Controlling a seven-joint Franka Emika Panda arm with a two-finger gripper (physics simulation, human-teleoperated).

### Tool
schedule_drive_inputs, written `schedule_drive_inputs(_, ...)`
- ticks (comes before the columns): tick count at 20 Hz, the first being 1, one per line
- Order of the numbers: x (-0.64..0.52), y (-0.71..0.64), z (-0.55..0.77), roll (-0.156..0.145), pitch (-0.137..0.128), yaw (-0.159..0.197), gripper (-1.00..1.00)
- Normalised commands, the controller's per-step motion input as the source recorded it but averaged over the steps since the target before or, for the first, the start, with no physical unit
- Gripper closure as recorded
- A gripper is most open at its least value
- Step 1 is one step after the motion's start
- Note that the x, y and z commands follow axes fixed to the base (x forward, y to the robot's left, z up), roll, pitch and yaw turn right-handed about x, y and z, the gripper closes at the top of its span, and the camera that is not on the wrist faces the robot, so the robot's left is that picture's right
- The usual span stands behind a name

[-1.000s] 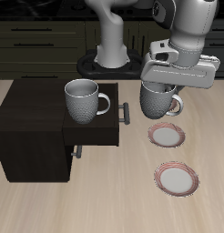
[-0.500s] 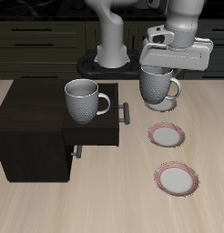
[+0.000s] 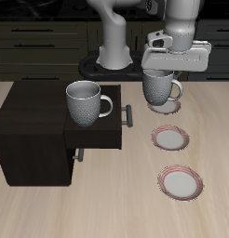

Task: Place the porcelain mug that is on the plate onto the nearest plate relative to the robot

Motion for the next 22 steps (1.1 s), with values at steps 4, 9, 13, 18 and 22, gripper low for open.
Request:
schedule_drive_inputs(4, -0.47, 0.15, -0.23, 0.059, -0.018, 0.026, 1.0)
schedule_drive_inputs(9, -0.38, 0.12, -0.1, 0.031, 0.024, -0.015, 1.0)
schedule_drive_inputs(13, -0.34, -0.01, -0.04, -0.011, -0.033, -0.006, 1.0)
schedule_drive_inputs(18, -0.25, -0.15, 0.07, -0.048, -0.04, -0.007, 1.0)
schedule_drive_inputs(22, -0.23, -0.05, -0.07, 0.006, 0.001, -0.013, 1.0)
